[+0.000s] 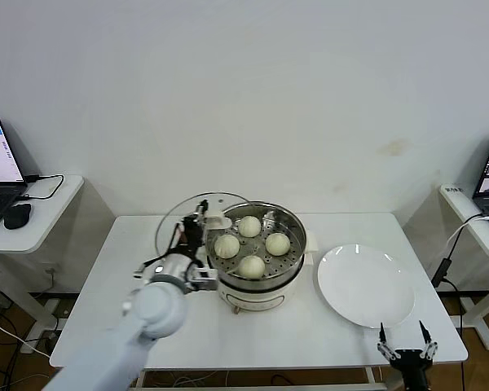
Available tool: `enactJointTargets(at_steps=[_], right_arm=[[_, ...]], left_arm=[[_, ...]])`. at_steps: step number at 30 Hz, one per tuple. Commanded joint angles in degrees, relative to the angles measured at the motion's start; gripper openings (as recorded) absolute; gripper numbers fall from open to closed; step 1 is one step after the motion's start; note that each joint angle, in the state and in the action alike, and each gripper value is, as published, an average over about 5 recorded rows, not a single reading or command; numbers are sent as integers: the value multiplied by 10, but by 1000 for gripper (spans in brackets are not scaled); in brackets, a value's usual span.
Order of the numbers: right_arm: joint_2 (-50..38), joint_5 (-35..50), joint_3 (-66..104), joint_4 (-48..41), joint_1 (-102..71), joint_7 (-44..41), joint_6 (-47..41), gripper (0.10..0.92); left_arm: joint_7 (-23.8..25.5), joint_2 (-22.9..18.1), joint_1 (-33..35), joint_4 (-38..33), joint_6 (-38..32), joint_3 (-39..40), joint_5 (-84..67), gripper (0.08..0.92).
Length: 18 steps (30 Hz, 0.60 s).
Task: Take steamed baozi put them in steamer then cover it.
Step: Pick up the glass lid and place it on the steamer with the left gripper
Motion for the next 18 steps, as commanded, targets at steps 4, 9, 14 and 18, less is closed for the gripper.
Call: enactJointTargets(at_steps=[4, 9, 14, 18], right_arm=[[1, -15, -18, -10, 2, 1, 4, 823], [1, -15, -17, -13, 1, 1, 6, 823], [1, -15, -16, -15, 1, 0, 8, 823], [0, -14, -15, -15, 1, 0, 9, 823]], left_arm=[[77, -169, -37, 63, 28, 60, 167, 144], [77, -193, -43, 95, 28, 61, 171, 144], [74, -214, -46, 132, 27, 64, 179, 144], [72, -223, -46, 152, 26, 67, 187, 144]])
